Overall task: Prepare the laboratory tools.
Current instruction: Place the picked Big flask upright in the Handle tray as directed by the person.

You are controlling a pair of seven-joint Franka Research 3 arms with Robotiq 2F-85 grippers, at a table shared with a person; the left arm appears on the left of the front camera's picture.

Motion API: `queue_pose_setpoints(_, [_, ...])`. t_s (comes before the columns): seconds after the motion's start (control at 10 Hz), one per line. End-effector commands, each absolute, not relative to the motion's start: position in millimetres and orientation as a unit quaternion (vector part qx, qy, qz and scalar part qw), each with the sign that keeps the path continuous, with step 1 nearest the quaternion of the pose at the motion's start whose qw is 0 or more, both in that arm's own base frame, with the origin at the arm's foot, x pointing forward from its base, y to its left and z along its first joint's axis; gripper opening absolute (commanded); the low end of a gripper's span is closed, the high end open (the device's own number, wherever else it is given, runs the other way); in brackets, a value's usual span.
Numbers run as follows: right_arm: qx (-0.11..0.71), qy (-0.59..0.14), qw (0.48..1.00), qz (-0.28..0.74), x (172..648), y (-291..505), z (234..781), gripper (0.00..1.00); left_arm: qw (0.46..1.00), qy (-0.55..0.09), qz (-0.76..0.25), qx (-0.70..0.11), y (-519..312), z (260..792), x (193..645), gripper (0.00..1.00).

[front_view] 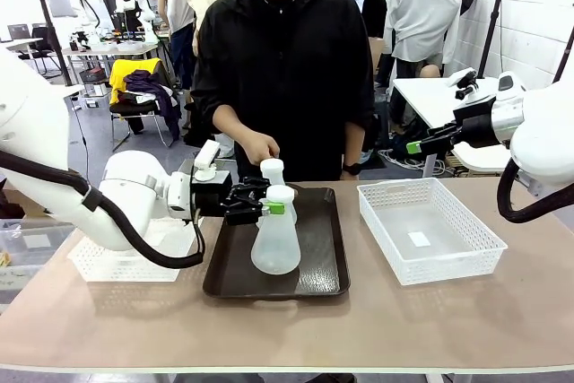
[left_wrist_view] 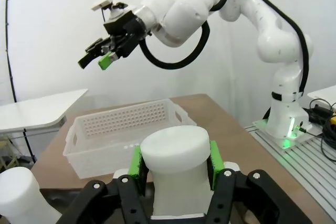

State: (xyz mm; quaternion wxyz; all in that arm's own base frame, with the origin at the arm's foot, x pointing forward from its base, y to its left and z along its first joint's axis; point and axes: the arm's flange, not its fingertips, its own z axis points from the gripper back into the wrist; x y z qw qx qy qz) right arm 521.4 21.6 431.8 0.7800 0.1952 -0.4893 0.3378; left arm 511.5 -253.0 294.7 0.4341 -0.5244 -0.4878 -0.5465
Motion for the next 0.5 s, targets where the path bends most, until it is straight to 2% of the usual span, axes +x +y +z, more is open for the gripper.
queue_pose_setpoints(0.0, [0.195,-0.486,0.783,0.337,521.9,22.1,433.7,1.0,0.436,-0.498,-0.547,-0.512,-265.1,291.6,519.5,0.0])
queue_pose_setpoints(0.3, [0.195,-0.486,0.783,0.337,521.9,22.1,433.7,1.0,0.449,-0.492,-0.537,-0.518,-263.1,290.5,524.0,0.0])
queue_pose_setpoints(0.4, [0.195,-0.486,0.783,0.337,521.9,22.1,433.7,1.0,0.454,-0.492,-0.535,-0.516,-260.4,291.8,524.1,0.18])
